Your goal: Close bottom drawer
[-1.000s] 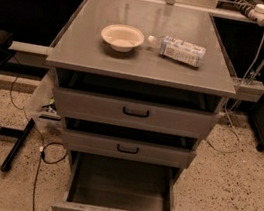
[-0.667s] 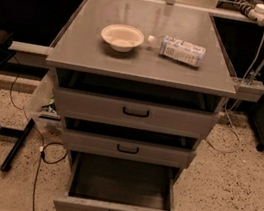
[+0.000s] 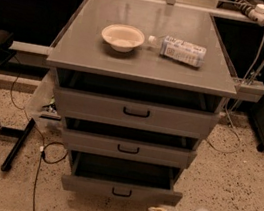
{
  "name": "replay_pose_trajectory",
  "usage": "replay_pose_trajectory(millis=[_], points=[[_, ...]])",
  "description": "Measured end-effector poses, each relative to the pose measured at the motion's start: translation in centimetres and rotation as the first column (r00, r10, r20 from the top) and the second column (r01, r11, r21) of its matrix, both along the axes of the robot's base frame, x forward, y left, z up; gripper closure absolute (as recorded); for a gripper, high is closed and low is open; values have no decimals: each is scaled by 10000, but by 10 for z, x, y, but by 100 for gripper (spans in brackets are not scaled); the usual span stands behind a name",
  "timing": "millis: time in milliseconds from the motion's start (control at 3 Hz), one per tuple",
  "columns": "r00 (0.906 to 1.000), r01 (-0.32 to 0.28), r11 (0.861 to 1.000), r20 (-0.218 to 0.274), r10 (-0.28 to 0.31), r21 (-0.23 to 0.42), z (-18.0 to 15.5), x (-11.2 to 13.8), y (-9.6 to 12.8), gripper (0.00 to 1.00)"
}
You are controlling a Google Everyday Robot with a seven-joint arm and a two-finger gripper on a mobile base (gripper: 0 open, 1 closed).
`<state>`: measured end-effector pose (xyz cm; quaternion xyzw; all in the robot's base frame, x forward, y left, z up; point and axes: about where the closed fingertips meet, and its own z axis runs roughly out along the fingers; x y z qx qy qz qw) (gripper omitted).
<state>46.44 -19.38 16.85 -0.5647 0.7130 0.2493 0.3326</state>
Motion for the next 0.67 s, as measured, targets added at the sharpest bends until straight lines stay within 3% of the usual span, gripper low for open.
replay_pose_trajectory(millis=[333, 667], points=[[9981, -402, 9984, 447, 420, -386, 3, 42, 12, 64], [9916, -559, 9908, 1090, 695, -1232, 14, 109, 24, 88]])
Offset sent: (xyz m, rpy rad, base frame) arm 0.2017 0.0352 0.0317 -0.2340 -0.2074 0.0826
